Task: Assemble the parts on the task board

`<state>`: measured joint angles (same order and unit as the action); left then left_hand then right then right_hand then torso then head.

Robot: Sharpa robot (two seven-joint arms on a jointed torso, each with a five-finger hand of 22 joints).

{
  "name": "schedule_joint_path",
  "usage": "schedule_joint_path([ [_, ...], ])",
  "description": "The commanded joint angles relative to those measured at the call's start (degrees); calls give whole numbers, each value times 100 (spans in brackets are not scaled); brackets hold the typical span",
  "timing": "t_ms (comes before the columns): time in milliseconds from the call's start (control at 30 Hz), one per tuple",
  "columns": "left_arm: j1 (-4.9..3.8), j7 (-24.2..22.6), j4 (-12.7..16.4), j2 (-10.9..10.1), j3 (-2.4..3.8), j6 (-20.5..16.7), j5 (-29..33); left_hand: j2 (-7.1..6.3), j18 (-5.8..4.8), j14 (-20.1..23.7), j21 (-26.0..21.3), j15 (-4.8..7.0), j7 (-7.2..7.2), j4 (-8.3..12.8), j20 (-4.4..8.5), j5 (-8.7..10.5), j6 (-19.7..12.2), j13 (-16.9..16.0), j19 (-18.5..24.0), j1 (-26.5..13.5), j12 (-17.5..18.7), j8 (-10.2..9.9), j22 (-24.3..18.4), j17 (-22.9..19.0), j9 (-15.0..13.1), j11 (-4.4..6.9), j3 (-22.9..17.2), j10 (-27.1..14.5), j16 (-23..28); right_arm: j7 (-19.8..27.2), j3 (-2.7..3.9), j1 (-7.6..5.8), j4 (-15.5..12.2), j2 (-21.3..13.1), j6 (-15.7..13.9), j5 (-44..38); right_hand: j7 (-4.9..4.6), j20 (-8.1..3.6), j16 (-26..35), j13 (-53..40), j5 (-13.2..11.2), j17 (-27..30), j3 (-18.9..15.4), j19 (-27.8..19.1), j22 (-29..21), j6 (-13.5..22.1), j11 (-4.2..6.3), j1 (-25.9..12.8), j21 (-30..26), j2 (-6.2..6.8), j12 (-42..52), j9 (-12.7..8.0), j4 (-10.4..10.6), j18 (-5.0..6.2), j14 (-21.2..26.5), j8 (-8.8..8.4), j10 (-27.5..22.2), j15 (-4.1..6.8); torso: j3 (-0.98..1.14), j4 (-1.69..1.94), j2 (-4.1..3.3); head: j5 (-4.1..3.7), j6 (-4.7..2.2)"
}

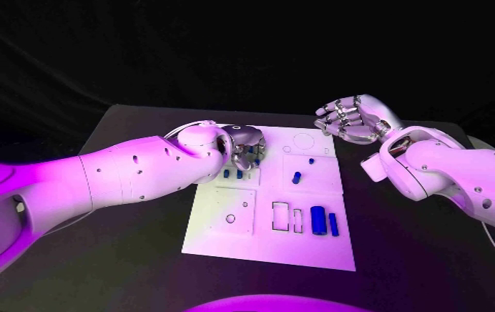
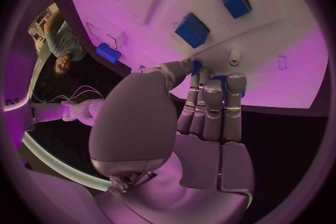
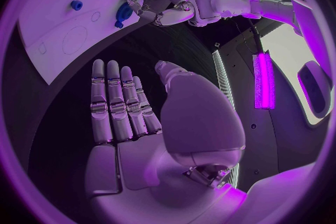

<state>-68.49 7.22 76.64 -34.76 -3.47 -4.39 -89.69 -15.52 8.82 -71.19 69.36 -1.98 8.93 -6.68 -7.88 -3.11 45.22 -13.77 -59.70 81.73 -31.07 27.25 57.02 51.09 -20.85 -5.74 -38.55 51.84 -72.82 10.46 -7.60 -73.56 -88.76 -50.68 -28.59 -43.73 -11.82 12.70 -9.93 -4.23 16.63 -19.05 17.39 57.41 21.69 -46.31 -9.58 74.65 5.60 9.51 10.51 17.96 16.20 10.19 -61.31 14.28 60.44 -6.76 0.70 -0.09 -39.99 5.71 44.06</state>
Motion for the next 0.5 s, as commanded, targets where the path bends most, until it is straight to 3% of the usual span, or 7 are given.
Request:
schedule_joint_path([
  [33,5,-8,-14,19,-2,103,79,54,-74,-37,31,-1,12,8,7,5,62,15,-36,-1,24,-24,28,14,9,-9,-36,54,-34,47,1,3,-11,6,84,-13,-186,47,36,10,20,6,-26,3,-9,-38,-29,-19,-34,-41,-35,-7,-16,22,-3,-34,13,-33,0,-2,-2,3,-3],
  [233,5,36,-46,25,-2,123,138,145,-95,-128,126,18,6,29,21,1,214,84,-131,36,76,-33,152,83,38,15,-96,189,-147,46,1,3,-12,4,87,-13,-186,47,36,10,20,6,-26,3,-9,-38,-29,-19,-34,-41,-35,-7,-16,22,-3,-34,13,-33,-2,1,0,-12,-2],
  [300,6,38,-54,29,-2,116,154,229,-109,-224,196,45,-5,91,40,2,324,105,-199,111,81,-25,239,193,46,44,-150,306,-241,46,1,3,-12,4,88,-13,-183,47,38,13,22,8,-27,5,-14,-46,-27,-18,-36,-44,-33,-6,-16,22,-5,-31,18,-32,-3,1,-1,-12,0],
  [500,7,34,-74,40,-2,45,180,314,-136,-394,327,84,-28,219,83,2,501,155,-306,184,145,-57,396,390,79,83,-217,497,-400,51,1,3,-13,3,87,-13,-183,47,38,13,22,8,-27,5,-14,-47,-27,-18,-36,-44,-33,-6,-16,22,-5,-30,18,-32,-4,-1,2,-13,-4],
])
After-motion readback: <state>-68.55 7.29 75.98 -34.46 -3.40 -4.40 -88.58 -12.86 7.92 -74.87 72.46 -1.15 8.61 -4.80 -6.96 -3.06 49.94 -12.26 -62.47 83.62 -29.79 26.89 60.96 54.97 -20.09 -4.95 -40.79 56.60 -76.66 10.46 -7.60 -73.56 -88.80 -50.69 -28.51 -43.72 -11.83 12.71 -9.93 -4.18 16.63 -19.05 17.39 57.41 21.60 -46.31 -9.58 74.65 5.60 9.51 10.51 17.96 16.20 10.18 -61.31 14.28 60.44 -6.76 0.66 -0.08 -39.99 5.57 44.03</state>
